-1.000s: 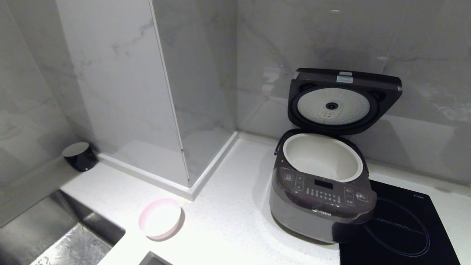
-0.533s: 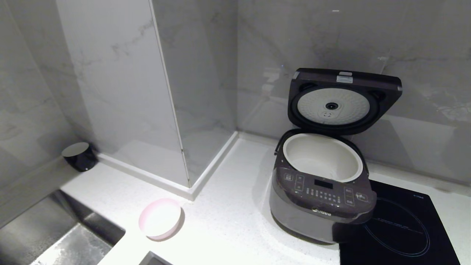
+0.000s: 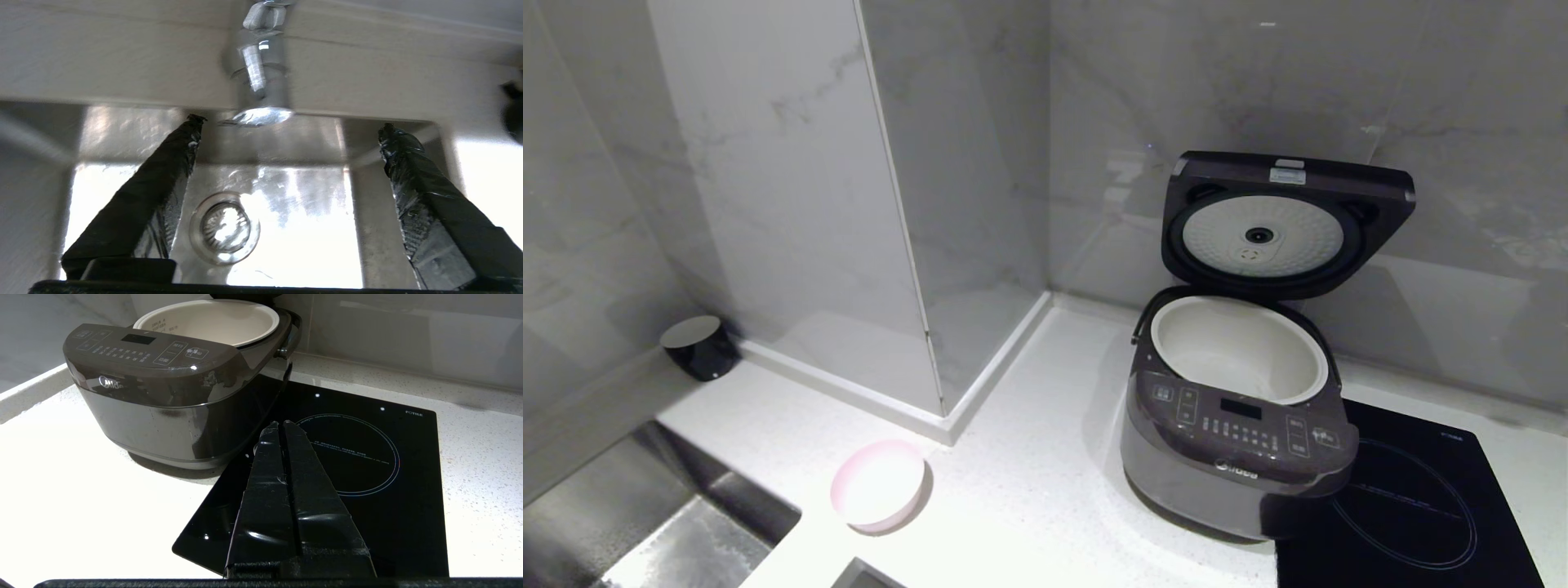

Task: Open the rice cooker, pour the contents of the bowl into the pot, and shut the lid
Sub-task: Turn on the tap

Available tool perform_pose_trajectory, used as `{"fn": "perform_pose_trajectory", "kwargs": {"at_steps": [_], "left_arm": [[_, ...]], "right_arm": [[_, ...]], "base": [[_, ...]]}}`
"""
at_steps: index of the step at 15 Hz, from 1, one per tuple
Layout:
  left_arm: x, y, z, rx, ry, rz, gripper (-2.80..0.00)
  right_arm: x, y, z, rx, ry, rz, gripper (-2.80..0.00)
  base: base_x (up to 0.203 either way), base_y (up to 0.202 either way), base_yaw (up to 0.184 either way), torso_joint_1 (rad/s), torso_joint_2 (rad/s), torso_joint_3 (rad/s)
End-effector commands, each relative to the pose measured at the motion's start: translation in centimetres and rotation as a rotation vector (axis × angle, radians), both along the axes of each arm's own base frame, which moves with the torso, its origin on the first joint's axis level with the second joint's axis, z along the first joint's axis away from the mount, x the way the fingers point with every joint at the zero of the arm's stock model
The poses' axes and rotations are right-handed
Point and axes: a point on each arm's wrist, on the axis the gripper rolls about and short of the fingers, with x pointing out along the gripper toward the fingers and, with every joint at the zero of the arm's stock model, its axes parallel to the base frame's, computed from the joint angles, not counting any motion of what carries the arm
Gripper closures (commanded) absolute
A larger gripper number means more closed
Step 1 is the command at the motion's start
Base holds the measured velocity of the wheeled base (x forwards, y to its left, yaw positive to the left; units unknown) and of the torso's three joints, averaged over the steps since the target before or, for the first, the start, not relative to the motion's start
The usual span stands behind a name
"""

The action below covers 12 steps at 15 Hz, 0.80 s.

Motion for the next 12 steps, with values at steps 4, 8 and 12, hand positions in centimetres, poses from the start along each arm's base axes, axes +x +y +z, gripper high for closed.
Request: {"fn": "perform_pose_trajectory", "kwargs": {"at_steps": [4, 8, 12], "left_arm": [[-1.5, -1.9, 1.6, 0.017, -0.008, 0.010, -2.80], [-2.6, -5.0, 2.0, -0.012, -0.008, -0.056, -2.80], [-2.3, -9.3, 2.3, -0.048, -0.029, -0.234, -2.80]], "right_arm": [[0.0, 0.0, 0.0, 0.000, 0.000, 0.000, 0.00], [0.0, 0.0, 0.0, 0.000, 0.000, 0.000, 0.00], [0.0, 0.0, 0.0, 0.000, 0.000, 0.000, 0.00]], "base": [[0.000, 0.000, 0.000, 0.000, 0.00, 0.000], [0.000, 0.000, 0.000, 0.000, 0.00, 0.000], [0.000, 0.000, 0.000, 0.000, 0.00, 0.000]]}}
